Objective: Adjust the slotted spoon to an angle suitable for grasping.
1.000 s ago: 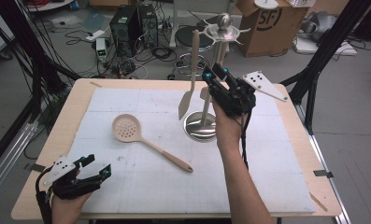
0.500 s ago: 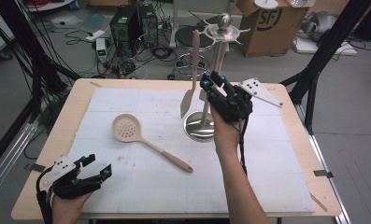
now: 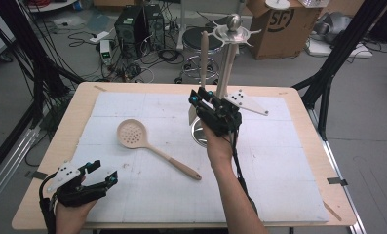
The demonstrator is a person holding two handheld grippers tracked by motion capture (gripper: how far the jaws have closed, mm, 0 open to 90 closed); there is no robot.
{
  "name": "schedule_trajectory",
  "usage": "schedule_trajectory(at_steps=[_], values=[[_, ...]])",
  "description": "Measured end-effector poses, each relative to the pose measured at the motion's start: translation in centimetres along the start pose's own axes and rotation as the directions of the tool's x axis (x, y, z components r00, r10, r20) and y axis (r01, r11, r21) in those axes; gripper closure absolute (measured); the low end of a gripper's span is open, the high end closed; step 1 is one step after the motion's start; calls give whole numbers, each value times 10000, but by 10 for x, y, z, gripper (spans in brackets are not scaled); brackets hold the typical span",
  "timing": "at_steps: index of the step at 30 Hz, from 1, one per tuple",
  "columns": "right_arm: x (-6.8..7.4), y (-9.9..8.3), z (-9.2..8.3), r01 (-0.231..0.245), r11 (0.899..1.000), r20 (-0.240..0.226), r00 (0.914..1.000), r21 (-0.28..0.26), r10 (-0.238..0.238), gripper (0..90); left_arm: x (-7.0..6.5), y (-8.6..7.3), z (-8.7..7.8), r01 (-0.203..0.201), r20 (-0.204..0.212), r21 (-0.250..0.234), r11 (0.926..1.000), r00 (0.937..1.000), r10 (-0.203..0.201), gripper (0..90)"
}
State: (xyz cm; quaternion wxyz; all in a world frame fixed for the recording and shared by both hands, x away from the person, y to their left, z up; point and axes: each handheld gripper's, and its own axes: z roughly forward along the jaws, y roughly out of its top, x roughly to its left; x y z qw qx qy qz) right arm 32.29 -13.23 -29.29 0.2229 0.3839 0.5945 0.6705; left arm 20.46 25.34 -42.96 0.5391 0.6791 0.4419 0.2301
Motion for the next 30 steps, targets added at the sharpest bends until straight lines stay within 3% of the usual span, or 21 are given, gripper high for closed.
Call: schedule_trajectory(at_steps=[13,30], values=[[8,-19,12,114,9970,-630,9980,764,-66,888,0,0,0,-11,29,-9,10000,10000,11,238],[14,-48,40,-71,9801,-1033,9943,1983,281,894,0,0,-1,-7,15,2,10000,10000,7,238]])
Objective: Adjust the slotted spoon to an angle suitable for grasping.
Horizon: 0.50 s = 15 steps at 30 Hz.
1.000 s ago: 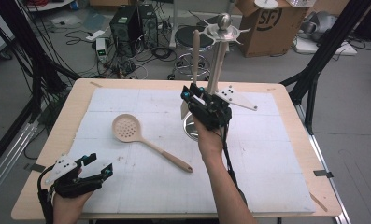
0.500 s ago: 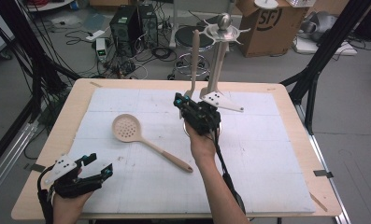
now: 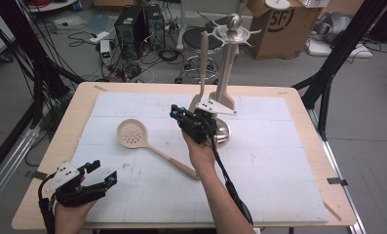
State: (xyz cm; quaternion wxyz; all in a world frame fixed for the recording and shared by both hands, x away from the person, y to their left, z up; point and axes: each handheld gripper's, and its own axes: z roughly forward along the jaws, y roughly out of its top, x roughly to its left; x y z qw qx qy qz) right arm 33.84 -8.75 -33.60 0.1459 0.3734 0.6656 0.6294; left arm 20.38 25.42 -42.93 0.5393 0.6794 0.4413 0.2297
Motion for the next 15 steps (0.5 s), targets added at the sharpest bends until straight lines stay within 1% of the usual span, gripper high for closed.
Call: schedule_trajectory(at_steps=[5,9,12,15], values=[[-1,-3,5,-93,9997,-29,10000,241,94,895,0,0,0,9,-6,-7,10000,10000,-9,238],[-1,-7,10,-243,9981,-127,9996,575,251,895,0,0,0,28,10,-13,10000,10000,-28,238],[-2,-12,15,-352,9956,-191,9991,868,370,895,0,0,0,34,23,-19,10000,10000,-34,238],[-4,-16,21,-600,9907,-302,9975,1224,641,895,0,0,0,42,34,-19,10000,10000,-42,238]])
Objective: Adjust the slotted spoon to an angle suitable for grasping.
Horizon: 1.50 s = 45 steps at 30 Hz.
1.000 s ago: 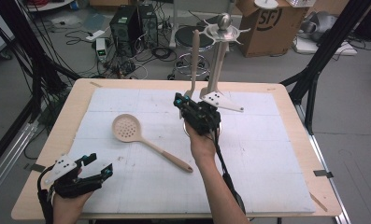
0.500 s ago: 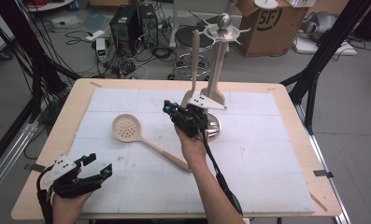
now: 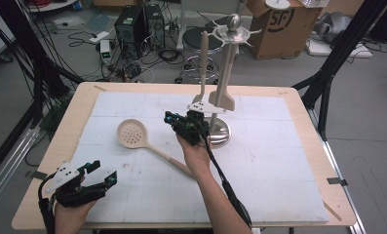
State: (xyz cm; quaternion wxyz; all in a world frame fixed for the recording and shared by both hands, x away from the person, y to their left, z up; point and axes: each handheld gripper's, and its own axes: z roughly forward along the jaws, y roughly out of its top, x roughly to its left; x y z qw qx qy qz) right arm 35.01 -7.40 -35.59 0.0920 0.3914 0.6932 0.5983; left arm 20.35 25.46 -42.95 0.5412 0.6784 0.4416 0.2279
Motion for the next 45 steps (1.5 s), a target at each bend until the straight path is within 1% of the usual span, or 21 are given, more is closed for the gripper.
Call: schedule_trajectory(at_steps=[2,3,5,8,15,18,21,23,26,27,29,33,34,35,36,38,40,42,43,44,45], values=[[-4,-3,5,-288,9987,-301,9991,416,300,895,1,0,0,2,27,-1,10000,10000,-2,238],[-6,-5,7,-395,9973,-351,9985,620,417,895,1,0,0,42,33,-8,10000,10000,-42,238],[-9,-8,12,-714,9913,-531,9956,1106,776,896,1,0,0,72,59,-17,10000,10000,-72,238],[-14,-14,18,-951,9833,-497,9933,1550,1039,897,1,0,0,69,52,-16,10000,10000,-69,238],[-19,-19,25,-1171,9759,-523,9903,1842,1287,897,0,0,-1,78,58,-24,10000,10000,-78,238],[-23,-22,29,-1297,9692,-465,9887,2094,1424,897,0,0,-1,87,47,-39,10000,10000,-87,238],[-26,-25,32,-1449,9620,-520,9856,2314,1609,897,1,0,-2,80,36,-21,10000,10000,-80,238],[-27,-26,34,-1412,9586,-649,9847,2474,1618,896,1,0,-1,94,57,-37,9999,9999,-94,238],[-29,-29,38,-1402,9490,-822,9821,2824,1696,897,1,0,-1,86,58,-24,10000,9999,-86,238],[-30,-31,39,-1469,9445,-832,9804,2940,1784,896,1,0,-1,87,58,-16,10000,9999,-87,238],[-33,-34,42,-1715,9306,-765,9755,3233,2064,896,1,0,-1,92,65,-31,10000,9999,-92,238],[-41,-42,50,-1919,9026,-610,9707,3853,2324,896,0,0,-1,101,78,-43,9999,9999,-101,238],[-41,-44,52,-1986,8946,-466,9706,4004,2363,896,0,0,-1,93,80,-30,10000,9999,-93,238],[-43,-45,54,-1995,8898,-391,9710,4104,2358,897,0,0,-1,56,100,-12,10000,9999,-56,238],[-44,-47,56,-2093,8841,-304,9693,4178,2438,897,0,0,-1,31,106,1,10000,9999,-31,238],[-46,-51,61,-2229,8788,-238,9662,4218,2565,897,0,0,0,49,117,7,10000,9999,-49,238],[-48,-56,67,-2380,8675,-125,9627,4367,2704,898,-1,0,0,23,113,16,10000,9999,-23,238],[-49,-60,71,-2429,8561,-44,9614,4562,2751,898,0,0,0,15,109,23,10000,9999,-15,238],[-50,-62,72,-2428,8527,-10,9616,4626,2744,898,0,0,0,38,100,15,10000,9999,-38,238],[-51,-64,74,-2343,8526,-48,9636,4672,2674,898,0,0,-1,35,91,-3,10000,10000,-35,238],[-50,-64,74,-2414,8462,-2,9616,4751,2744,898,0,0,-1,36,95,-9,10000,9999,-36,238]])
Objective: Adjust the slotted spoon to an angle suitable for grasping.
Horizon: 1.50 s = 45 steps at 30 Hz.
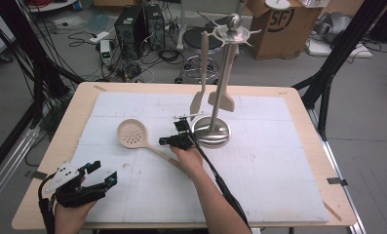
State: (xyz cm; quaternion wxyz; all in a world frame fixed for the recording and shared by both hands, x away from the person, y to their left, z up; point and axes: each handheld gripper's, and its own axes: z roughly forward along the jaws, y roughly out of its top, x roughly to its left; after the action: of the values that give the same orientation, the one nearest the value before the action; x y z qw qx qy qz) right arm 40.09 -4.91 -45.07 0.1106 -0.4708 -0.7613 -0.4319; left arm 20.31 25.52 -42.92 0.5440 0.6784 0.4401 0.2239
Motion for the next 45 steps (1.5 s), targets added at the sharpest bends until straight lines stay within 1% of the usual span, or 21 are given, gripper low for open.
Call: schedule_trajectory(at_steps=[2,5,8,10,13,14,15,18,21,22,23,26,29,32,33,35,36,39,40,42,45], values=[[0,1,1,-88,10000,-14,10000,34,88,898,0,0,0,-12,1,7,10000,10000,12,238],[0,3,4,-158,9995,108,9998,269,156,898,-1,0,0,-19,13,5,10000,10000,19,238],[4,6,10,135,9978,497,9986,641,-167,898,-1,0,0,-21,-11,8,10000,10000,21,238],[5,7,14,240,9957,803,9963,894,-312,900,0,0,0,-34,-15,-14,10000,10000,34,238],[7,9,19,109,9912,879,9959,1320,-226,900,1,0,-1,-11,-61,-24,10000,10000,11,238],[8,9,20,169,9894,939,9951,1442,-307,900,1,0,-1,-13,-52,-34,10000,10000,13,238],[7,10,21,288,9899,804,9959,1388,-402,900,1,0,-1,-14,-57,-42,10000,10000,14,238],[8,12,21,7,9873,901,9958,1589,-152,900,1,0,-1,-10,-61,-47,10000,10000,9,238],[8,12,23,149,9866,776,9966,1626,-279,900,0,1,-1,-53,-46,-38,10000,10000,53,238],[9,12,23,72,9869,829,9963,1612,-208,900,0,1,-1,-62,-50,-36,10000,10000,62,238],[9,12,24,122,9870,724,9971,1602,-241,900,0,1,-1,-50,-48,-22,10000,10000,50,238],[12,11,24,229,9852,737,9966,1698,-359,900,0,1,-1,-40,-39,-22,10000,10000,40,238],[14,10,25,187,9823,693,9971,1865,-322,900,-1,1,0,-81,-29,-22,10000,10000,81,238],[19,8,26,279,9770,600,9973,2113,-414,900,-1,1,1,-103,-48,-15,9999,9999,103,238],[19,7,28,493,9768,482,9970,2085,-606,900,-1,1,1,-107,-14,21,9999,9999,107,238],[23,6,29,588,9730,480,9963,2233,-712,900,-2,1,1,-138,-3,11,9999,9999,138,238],[26,5,29,541,9698,450,9968,2377,-666,900,-2,1,2,-153,-1,3,9999,9999,153,238],[32,2,32,764,9616,276,9959,2635,-866,900,-2,1,2,-123,27,7,9999,9999,123,238],[33,1,33,920,9600,181,9948,2645,-1003,900,-2,1,2,-128,29,12,9999,9999,128,238],[37,-1,33,978,9556,148,9942,2781,-1061,900,-2,1,2,-194,64,29,9998,9998,194,238],[44,-4,35,1065,9491,101,9934,2965,-1146,900,-3,1,3,-136,92,49,9999,9999,136,238]])
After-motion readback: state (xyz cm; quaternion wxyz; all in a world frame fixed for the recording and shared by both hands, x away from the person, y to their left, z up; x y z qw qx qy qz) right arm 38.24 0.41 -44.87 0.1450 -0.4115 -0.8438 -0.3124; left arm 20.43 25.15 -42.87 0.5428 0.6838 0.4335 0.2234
